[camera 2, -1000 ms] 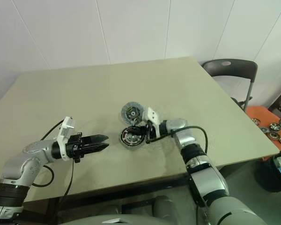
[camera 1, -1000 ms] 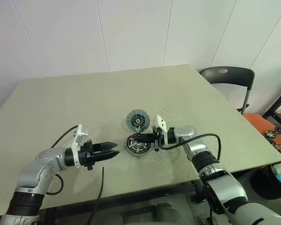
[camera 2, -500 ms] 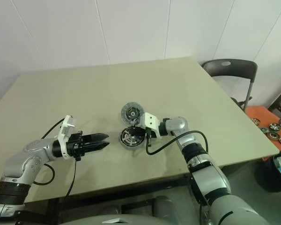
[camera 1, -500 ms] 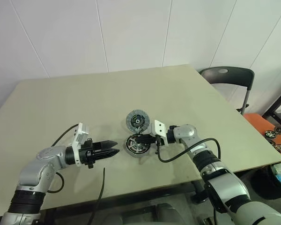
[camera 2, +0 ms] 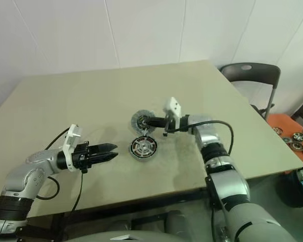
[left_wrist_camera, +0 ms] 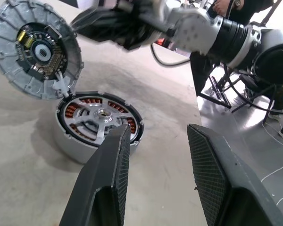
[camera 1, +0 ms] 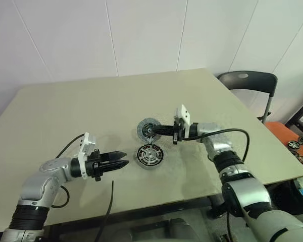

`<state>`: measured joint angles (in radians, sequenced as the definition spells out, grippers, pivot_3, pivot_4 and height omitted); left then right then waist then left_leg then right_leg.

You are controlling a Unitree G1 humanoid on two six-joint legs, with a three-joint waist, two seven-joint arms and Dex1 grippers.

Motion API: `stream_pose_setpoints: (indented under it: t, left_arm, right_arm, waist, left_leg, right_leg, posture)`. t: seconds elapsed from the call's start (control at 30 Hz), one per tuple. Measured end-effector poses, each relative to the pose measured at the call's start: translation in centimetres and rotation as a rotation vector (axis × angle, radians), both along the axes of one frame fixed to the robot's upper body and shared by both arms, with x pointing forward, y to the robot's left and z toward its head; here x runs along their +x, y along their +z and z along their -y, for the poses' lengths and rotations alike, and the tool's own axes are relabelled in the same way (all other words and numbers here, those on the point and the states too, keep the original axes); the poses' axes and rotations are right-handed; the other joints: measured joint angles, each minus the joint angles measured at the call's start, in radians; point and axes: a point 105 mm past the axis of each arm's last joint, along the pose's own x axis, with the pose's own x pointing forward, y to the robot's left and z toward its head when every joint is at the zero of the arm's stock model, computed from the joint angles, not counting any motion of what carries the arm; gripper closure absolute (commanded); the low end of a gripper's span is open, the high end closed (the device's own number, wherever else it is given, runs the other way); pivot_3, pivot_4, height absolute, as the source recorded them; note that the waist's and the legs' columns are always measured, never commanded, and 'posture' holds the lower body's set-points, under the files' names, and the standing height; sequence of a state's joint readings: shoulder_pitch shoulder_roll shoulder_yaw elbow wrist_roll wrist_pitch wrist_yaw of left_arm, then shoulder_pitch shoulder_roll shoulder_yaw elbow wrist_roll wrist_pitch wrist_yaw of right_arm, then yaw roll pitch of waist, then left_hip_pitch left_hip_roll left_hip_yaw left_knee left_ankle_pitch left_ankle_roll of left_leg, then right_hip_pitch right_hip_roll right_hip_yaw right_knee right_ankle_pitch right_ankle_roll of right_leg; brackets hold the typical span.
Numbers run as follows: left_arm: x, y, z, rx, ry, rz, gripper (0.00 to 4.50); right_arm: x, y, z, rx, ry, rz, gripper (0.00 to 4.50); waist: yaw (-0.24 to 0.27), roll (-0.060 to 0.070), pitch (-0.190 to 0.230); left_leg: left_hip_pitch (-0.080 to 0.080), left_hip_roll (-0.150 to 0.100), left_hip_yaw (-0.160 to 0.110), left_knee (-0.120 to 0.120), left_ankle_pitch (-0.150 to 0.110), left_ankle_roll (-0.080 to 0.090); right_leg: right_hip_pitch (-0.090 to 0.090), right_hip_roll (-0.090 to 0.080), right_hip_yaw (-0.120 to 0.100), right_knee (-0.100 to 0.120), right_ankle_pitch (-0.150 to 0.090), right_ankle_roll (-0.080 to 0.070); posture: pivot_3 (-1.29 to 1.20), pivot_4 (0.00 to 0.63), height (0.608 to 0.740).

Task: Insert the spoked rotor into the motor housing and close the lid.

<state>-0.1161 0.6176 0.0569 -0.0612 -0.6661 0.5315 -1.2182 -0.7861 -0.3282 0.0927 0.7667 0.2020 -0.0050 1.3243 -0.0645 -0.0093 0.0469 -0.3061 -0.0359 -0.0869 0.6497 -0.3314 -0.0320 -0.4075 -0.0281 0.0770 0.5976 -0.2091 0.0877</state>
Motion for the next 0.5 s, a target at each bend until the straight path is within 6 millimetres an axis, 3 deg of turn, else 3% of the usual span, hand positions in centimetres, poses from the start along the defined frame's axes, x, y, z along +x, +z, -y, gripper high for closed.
stream_pose_setpoints:
  t: [0.07, 0.2, 0.33, 0.43, 0.5]
  left_arm:
    - [0.0, 0.0, 0.0, 0.000, 0.001, 0.000, 2.44]
    - [0.0, 0.1, -0.2, 0.000, 0.003, 0.002, 2.44]
    - [0.1, 0.2, -0.1, -0.002, -0.004, 0.008, 2.44]
    - [0.6, 0.7, 0.1, -0.012, -0.011, 0.022, 2.44]
    - [0.8, 1.0, 0.4, -0.020, -0.018, 0.035, 2.44]
  right_arm:
    - [-0.4, 0.1, 1.1, -0.036, 0.015, 0.021, 4.50]
    - [-1.6, -0.8, 3.1, -0.265, 0.099, 0.234, 4.50]
    - [-1.4, 2.7, 3.2, -0.356, 0.210, 0.486, 4.50]
    - [-1.4, 6.5, 1.6, -0.423, 0.350, 0.773, 4.50]
    - [-1.8, 7.1, 0.6, -0.439, 0.427, 0.879, 4.50]
  waist:
    - [-0.002, 0.000, 0.000]
    - [-0.006, 0.001, 0.001]
    - [-0.010, 0.003, 0.002]
    - [-0.008, 0.003, 0.002]
    - [-0.006, 0.001, 0.001]
  left_leg:
    - [0.000, 0.000, 0.000, 0.000, 0.000, 0.000]
    - [0.000, 0.000, 0.002, 0.000, 0.000, 0.000]
    - [0.002, 0.000, 0.004, 0.001, 0.000, 0.000]
    - [0.003, 0.000, 0.003, 0.001, 0.000, 0.000]
    - [0.003, 0.001, 0.002, 0.001, 0.000, 0.000]
  right_leg:
    - [0.000, 0.000, 0.000, -0.001, 0.000, 0.000]
    - [0.000, 0.000, 0.001, 0.000, 0.000, 0.000]
    - [0.000, 0.002, 0.003, 0.001, 0.000, 0.000]
    - [0.003, 0.002, 0.000, 0.001, 0.000, 0.000]
    - [0.003, 0.002, -0.001, 0.001, 0.000, 0.000]
  posture:
    - [0.00, 0.000, 0.740]
    - [0.00, 0.000, 0.740]
    - [0.00, 0.000, 0.740]
    - [0.00, 0.000, 0.740]
    - [0.00, 0.000, 0.740]
